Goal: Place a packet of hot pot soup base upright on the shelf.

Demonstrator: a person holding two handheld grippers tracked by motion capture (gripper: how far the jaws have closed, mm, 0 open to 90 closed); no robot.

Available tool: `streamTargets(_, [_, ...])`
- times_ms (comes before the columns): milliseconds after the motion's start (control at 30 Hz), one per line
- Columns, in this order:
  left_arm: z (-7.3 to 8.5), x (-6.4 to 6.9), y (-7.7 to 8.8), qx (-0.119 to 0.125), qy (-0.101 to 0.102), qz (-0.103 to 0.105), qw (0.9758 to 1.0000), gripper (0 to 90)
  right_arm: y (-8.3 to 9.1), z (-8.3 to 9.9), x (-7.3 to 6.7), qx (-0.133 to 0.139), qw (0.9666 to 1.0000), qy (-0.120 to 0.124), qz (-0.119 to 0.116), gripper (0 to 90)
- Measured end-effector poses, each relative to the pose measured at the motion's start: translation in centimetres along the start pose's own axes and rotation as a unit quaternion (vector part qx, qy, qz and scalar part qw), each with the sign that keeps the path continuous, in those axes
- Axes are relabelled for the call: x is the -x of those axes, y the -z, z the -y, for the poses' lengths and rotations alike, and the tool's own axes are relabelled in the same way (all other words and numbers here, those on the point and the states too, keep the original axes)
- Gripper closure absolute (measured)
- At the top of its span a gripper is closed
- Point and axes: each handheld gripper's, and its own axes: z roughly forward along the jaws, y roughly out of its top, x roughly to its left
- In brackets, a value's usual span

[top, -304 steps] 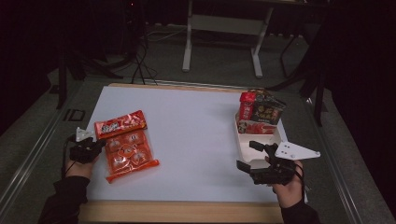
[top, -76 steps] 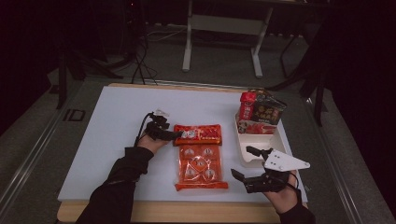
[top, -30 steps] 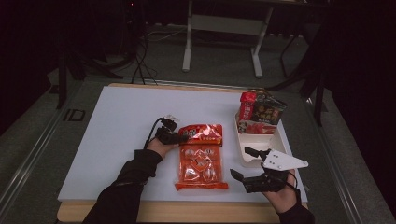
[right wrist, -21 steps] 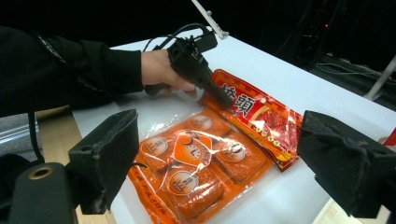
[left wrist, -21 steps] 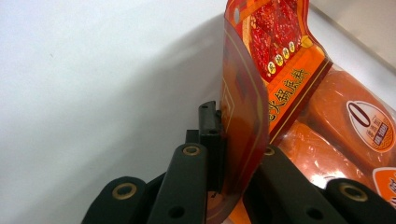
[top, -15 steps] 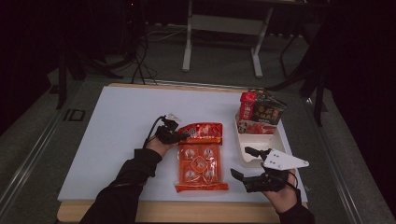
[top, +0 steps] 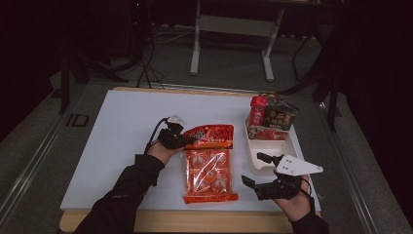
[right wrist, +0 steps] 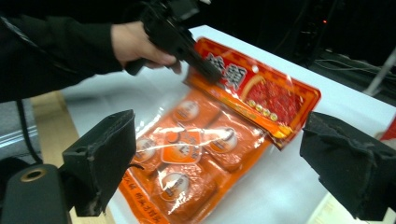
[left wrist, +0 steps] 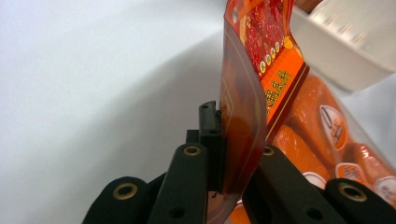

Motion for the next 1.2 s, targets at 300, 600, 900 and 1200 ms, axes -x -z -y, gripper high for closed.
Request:
streamTargets(300, [-1.6,2.4,2.1,0.026,-0.032,0.010,0.9991,89.3,0.4,-0.3,0.1,0.000,0.9999,0.000,0.016,11.9])
streamTargets(600, [-2.4,4.3,4.0,0.049,-0.064,0.044,0.9958,89.3,0.8,-0.6,0.8,0.003,0.9996,-0.008,0.028,13.2])
streamTargets(900, [-2.3,5.7,5.6,0.067,-0.086,0.077,0.9910,89.5,0.1,-1.7,2.2,0.004,0.9984,-0.008,0.055,14.7])
streamTargets(1200, [-1.7,6.4,6.7,0.093,-0.107,0.118,0.9829,89.7,-1.6,-2.5,3.9,-0.003,0.9987,-0.022,0.045,13.9])
